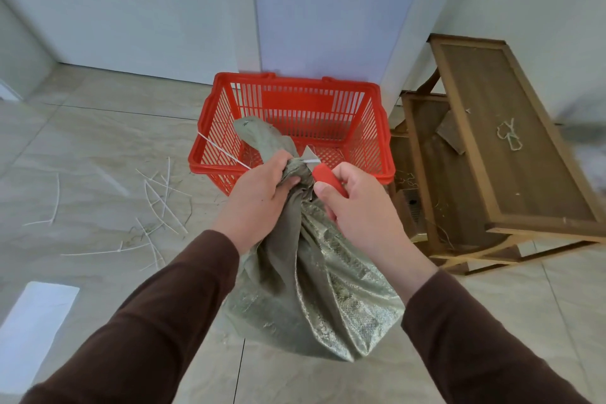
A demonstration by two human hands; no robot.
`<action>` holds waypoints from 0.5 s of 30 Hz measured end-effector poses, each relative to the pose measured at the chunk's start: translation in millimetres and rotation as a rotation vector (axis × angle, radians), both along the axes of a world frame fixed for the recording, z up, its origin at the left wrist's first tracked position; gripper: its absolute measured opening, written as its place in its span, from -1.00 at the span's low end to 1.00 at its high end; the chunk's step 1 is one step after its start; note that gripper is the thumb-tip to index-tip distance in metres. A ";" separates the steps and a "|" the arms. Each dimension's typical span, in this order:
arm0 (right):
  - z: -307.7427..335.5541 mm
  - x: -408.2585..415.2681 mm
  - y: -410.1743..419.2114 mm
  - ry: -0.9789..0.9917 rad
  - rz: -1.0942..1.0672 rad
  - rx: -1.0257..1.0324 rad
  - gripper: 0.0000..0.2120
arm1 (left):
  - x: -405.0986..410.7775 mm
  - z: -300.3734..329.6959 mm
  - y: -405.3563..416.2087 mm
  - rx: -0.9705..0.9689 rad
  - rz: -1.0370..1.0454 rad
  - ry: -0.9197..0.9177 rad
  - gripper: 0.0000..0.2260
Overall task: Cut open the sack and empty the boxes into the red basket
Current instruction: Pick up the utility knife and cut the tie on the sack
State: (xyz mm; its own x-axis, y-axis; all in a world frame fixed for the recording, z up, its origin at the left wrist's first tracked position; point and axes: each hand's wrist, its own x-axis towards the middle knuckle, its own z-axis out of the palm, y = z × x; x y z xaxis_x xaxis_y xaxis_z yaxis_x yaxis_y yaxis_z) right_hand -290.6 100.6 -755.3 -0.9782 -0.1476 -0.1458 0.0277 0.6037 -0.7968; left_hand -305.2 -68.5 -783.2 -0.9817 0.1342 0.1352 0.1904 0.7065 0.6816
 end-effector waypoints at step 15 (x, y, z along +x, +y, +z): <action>14.3 -27.9 22.9 -0.154 -0.087 -0.302 -0.74 | 7.0 -2.3 -2.3 0.404 0.143 -0.212 -0.83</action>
State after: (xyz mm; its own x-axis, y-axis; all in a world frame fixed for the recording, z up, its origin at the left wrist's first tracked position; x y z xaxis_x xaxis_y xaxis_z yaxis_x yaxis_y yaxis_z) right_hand -318.5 123.5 -740.9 -0.9590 -0.1232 -0.2553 0.2027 0.3314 -0.9215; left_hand -298.3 -70.8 -785.5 -0.9980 -0.0266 -0.0570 -0.0628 0.3862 0.9203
